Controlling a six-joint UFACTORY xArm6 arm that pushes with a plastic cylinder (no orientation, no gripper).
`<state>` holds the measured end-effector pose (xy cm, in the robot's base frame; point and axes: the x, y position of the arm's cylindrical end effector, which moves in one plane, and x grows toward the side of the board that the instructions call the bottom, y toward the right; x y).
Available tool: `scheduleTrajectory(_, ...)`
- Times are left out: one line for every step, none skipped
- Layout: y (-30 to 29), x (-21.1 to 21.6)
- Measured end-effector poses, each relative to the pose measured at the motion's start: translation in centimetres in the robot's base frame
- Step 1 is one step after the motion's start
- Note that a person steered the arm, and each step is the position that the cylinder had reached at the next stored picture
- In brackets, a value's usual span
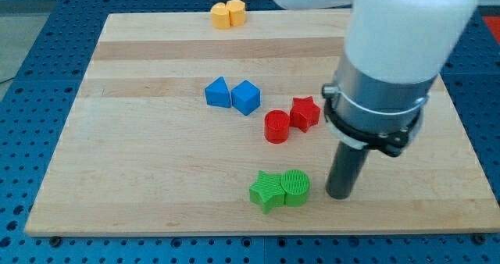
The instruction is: Slide the red star towards bottom right
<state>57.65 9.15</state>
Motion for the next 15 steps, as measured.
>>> scheduleTrajectory(-0.8, 0.0)
scheduleTrajectory(-1.7, 0.0)
scheduleTrajectory(-3.6, 0.0)
scheduleTrajectory(-4.8, 0.0)
scheduleTrajectory(-4.8, 0.0)
scheduleTrajectory(-1.0, -2.7)
scheduleTrajectory(4.0, -8.0)
scheduleTrajectory(3.7, -9.1)
scheduleTrajectory(3.7, -8.1)
scheduleTrajectory(-0.2, -5.9)
scheduleTrajectory(-5.1, -5.4)
scheduleTrajectory(-9.2, -6.1)
scheduleTrajectory(-12.0, -7.3)
scheduleTrajectory(-13.6, -7.8)
scheduleTrajectory(-11.1, -10.7)
